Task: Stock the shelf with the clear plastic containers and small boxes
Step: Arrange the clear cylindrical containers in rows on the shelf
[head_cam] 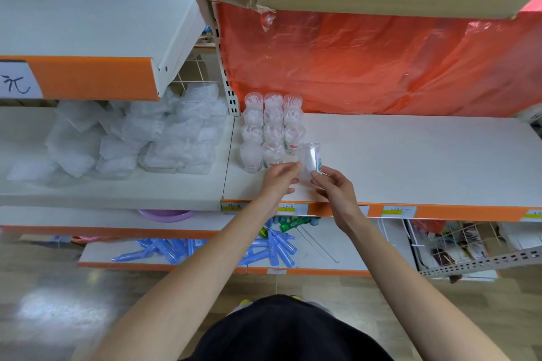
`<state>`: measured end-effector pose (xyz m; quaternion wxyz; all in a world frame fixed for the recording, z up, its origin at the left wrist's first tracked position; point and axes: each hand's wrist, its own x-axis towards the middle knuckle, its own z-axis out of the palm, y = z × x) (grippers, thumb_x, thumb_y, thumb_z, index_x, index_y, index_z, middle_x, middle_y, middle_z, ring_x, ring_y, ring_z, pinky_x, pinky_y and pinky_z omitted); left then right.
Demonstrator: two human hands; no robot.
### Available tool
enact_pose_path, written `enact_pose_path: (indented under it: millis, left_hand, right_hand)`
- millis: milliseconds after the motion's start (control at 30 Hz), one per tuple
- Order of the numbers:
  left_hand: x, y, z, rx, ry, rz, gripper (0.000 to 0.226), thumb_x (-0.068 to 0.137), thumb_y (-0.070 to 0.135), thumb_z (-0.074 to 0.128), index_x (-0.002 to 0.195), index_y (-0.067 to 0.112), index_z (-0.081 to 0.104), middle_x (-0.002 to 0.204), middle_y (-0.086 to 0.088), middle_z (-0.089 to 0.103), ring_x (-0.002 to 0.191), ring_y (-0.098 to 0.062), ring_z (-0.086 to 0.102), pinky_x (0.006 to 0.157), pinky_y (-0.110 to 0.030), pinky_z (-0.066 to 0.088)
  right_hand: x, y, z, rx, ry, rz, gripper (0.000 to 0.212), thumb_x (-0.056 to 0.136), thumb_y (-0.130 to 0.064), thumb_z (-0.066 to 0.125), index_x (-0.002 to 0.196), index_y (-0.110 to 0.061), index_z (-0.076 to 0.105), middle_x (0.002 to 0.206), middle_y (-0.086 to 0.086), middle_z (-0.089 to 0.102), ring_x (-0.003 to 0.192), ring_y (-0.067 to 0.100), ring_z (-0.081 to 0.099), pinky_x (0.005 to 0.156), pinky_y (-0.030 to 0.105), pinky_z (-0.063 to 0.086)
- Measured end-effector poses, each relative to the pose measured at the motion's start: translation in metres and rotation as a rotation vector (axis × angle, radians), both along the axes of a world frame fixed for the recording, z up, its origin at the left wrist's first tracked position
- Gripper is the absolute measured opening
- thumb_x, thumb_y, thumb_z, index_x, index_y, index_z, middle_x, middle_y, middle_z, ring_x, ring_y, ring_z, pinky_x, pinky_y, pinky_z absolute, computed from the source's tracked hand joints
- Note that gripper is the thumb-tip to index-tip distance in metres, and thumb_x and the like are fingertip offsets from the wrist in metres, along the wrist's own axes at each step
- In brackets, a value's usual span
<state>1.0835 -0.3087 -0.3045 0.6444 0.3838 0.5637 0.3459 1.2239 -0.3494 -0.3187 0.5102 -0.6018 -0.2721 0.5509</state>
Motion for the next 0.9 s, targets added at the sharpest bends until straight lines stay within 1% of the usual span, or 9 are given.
enact_pose_path:
  millis: [100,233,333,400,500,600,667,767,900]
  left_hand:
    - [0.0,-0.003,0.001,0.008,-0.01,-0.014,0.02,0.096,0.032,0.059,0.111,0.018,0.062,0.11,-0.004,0.068,0.101,-0.018,0.065,0.081,-0.029,0.052]
    - [-0.001,-0.004,0.003,0.017,-0.004,-0.035,0.015,0.098,0.029,0.057,0.106,0.02,0.065,0.107,-0.003,0.069,0.103,-0.019,0.065,0.077,-0.025,0.05]
    - [-0.003,-0.005,0.003,0.023,-0.014,-0.027,0.009,0.096,0.029,0.059,0.095,0.024,0.066,0.1,0.0,0.068,0.1,-0.017,0.063,0.077,-0.026,0.05]
    - [-0.007,-0.004,0.002,0.023,-0.022,-0.021,0.008,0.095,0.029,0.061,0.093,0.024,0.067,0.102,0.0,0.068,0.105,-0.02,0.064,0.081,-0.027,0.051]
    - [-0.014,-0.002,0.0,0.034,-0.062,-0.041,0.008,0.094,0.026,0.063,0.1,0.024,0.068,0.108,-0.002,0.069,0.111,-0.022,0.063,0.091,-0.036,0.05]
    - [-0.017,0.0,0.001,0.05,-0.079,-0.068,0.009,0.095,0.022,0.063,0.101,0.028,0.062,0.101,0.004,0.068,0.098,-0.013,0.063,0.094,-0.036,0.049]
    - [-0.018,0.001,0.001,0.059,-0.071,-0.082,0.009,0.095,0.021,0.062,0.103,0.023,0.06,0.1,0.006,0.066,0.096,-0.01,0.062,0.093,-0.034,0.049]
    - [-0.021,0.001,0.001,0.08,-0.039,-0.131,0.027,0.096,0.022,0.061,0.121,0.012,0.059,0.11,0.002,0.066,0.101,-0.008,0.061,0.089,-0.027,0.05]
    - [-0.025,-0.002,0.0,0.162,0.132,-0.179,0.034,0.097,0.026,0.059,0.128,0.013,0.06,0.116,0.001,0.065,0.103,-0.008,0.061,0.084,-0.019,0.047]
  right_hand:
    - [-0.009,0.0,0.002,0.053,-0.11,-0.061,0.041,0.082,-0.016,0.079,0.119,-0.012,0.06,0.1,0.003,0.067,0.088,0.008,0.064,0.073,0.014,0.049]
    - [-0.02,-0.001,0.0,0.121,-0.22,-0.077,0.046,0.077,-0.016,0.084,0.115,-0.013,0.058,0.095,-0.003,0.063,0.083,0.003,0.058,0.072,0.012,0.048]
    - [-0.021,-0.001,0.0,0.157,-0.255,-0.04,0.035,0.084,-0.013,0.077,0.114,-0.013,0.059,0.098,-0.005,0.062,0.081,-0.005,0.057,0.074,0.012,0.047]
    - [-0.019,-0.001,0.0,0.172,-0.248,-0.004,0.024,0.089,-0.01,0.071,0.111,-0.011,0.063,0.1,-0.001,0.065,0.083,-0.002,0.059,0.077,0.016,0.047]
    - [-0.011,-0.001,0.001,0.144,-0.21,0.04,0.025,0.09,-0.009,0.068,0.115,-0.009,0.062,0.091,-0.001,0.065,0.078,-0.003,0.06,0.079,0.021,0.048]
    - [-0.002,-0.001,0.003,0.097,-0.185,0.164,0.037,0.09,-0.016,0.07,0.125,-0.015,0.06,0.099,-0.001,0.066,0.083,-0.005,0.064,0.077,0.014,0.05]
    - [0.003,0.001,0.003,0.068,-0.195,0.261,0.038,0.09,-0.022,0.07,0.127,-0.017,0.061,0.109,-0.001,0.07,0.091,-0.002,0.066,0.074,0.012,0.05]
    - [0.007,0.003,0.002,0.056,-0.202,0.346,0.034,0.091,-0.021,0.069,0.124,-0.015,0.065,0.11,0.0,0.072,0.091,-0.002,0.066,0.073,0.011,0.048]
    - [0.01,0.009,-0.007,0.082,-0.223,0.275,0.032,0.086,-0.018,0.074,0.117,-0.016,0.066,0.109,0.004,0.072,0.1,0.01,0.068,0.084,0.019,0.05]
